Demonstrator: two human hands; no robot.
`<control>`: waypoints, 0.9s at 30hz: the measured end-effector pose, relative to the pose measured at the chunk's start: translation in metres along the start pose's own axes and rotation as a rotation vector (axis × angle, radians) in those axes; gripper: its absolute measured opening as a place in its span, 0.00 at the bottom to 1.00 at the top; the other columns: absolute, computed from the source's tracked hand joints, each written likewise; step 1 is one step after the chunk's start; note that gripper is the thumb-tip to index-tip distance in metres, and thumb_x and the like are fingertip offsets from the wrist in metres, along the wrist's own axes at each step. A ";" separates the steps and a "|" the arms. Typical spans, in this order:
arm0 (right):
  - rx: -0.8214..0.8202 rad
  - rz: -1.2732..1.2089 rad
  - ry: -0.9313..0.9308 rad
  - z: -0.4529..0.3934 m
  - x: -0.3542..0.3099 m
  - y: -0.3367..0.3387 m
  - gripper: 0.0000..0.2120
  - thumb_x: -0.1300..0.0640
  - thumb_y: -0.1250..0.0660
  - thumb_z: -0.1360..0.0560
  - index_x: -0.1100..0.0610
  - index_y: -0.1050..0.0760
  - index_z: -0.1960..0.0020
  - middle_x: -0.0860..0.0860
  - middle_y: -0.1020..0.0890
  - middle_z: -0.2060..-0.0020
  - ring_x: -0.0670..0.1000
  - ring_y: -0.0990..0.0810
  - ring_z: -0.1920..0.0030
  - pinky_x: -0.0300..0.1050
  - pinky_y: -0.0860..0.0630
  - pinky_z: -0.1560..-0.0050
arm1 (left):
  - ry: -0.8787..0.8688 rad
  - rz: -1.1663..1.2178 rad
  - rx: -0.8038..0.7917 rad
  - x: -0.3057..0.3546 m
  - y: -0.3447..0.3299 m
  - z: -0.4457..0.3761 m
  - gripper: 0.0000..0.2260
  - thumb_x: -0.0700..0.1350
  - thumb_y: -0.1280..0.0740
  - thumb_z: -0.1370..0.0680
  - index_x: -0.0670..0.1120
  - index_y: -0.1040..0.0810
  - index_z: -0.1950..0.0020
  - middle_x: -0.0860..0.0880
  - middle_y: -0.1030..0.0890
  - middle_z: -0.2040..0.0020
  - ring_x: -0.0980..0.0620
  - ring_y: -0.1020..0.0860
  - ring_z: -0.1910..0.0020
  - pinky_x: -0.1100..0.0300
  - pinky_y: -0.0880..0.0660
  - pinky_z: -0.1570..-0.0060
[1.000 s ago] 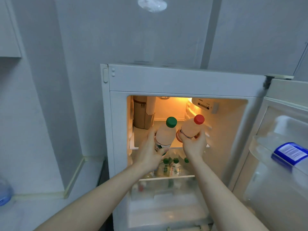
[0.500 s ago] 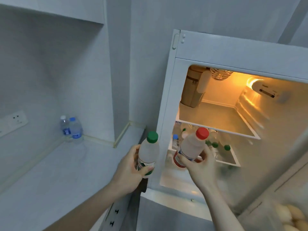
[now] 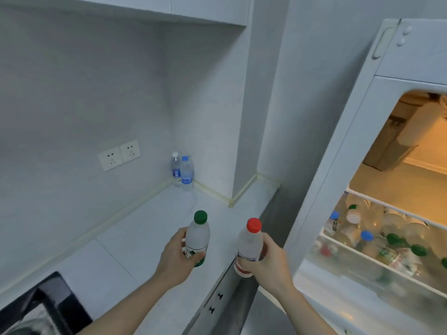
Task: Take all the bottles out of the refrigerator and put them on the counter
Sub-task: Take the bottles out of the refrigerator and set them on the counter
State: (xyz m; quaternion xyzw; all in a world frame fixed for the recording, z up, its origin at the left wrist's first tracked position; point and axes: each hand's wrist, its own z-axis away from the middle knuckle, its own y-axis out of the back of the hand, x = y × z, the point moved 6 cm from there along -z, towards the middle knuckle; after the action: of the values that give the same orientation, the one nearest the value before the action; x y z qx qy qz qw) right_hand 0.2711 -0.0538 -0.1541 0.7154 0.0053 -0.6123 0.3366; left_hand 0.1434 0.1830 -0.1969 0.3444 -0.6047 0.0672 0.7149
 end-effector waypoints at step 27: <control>-0.009 0.037 -0.326 -0.286 0.074 -0.163 0.18 0.55 0.23 0.33 0.44 0.26 0.48 0.40 0.19 0.56 0.46 0.19 0.54 0.33 0.29 0.65 | 0.315 -0.175 0.112 -0.141 -0.003 -0.309 0.28 0.46 0.20 0.30 0.52 0.29 0.36 0.51 0.21 0.46 0.46 0.21 0.47 0.58 0.27 0.59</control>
State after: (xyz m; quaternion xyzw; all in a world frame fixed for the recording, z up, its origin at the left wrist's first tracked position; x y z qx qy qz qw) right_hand 0.4712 0.1818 -0.2901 0.6048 -0.0597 -0.7141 0.3474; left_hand 0.3614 0.4035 -0.3362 0.4202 -0.4483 0.0917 0.7836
